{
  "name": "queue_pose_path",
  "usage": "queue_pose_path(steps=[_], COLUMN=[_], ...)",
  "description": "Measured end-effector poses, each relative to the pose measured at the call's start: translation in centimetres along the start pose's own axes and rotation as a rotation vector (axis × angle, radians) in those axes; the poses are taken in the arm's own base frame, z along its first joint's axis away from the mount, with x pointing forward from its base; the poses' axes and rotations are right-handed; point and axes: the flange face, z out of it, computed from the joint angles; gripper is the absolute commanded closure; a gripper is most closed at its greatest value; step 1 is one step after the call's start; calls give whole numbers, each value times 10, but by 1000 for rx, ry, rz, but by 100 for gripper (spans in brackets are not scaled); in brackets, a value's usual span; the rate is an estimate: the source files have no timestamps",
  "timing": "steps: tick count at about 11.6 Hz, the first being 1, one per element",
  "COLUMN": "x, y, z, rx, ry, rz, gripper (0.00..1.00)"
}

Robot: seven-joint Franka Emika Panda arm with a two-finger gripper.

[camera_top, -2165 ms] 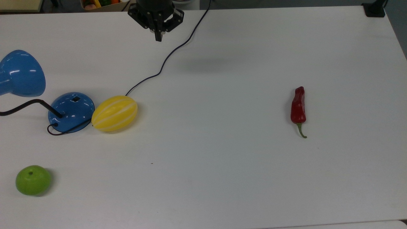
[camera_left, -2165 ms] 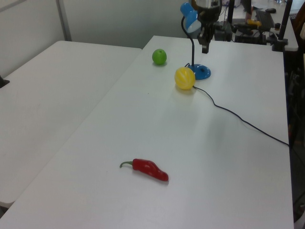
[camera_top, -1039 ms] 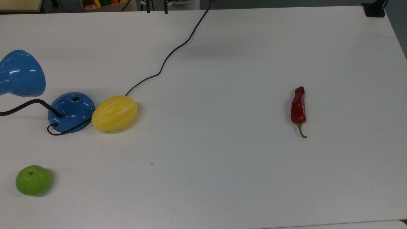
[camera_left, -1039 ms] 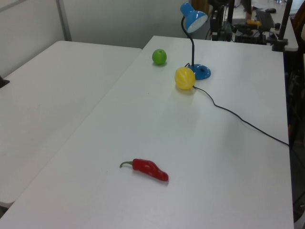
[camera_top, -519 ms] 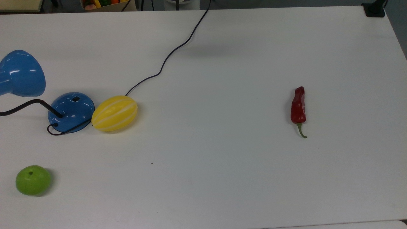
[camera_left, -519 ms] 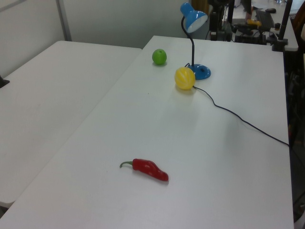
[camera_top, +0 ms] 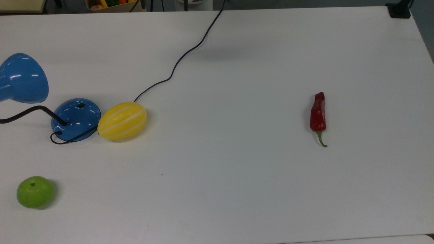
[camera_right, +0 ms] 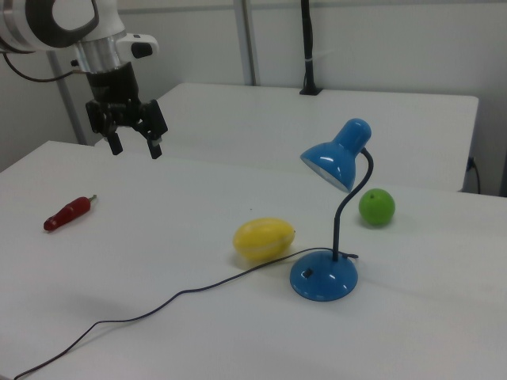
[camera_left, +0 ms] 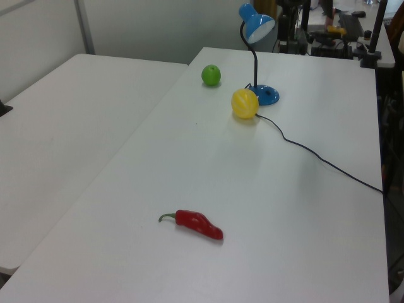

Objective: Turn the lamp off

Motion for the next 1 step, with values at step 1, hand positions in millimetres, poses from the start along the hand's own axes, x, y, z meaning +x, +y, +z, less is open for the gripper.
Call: queue_pose_path(steps=[1], x=[0], y=[-1], z=[0], rx=[0], ry=[0], rz=[-2], gripper=[0])
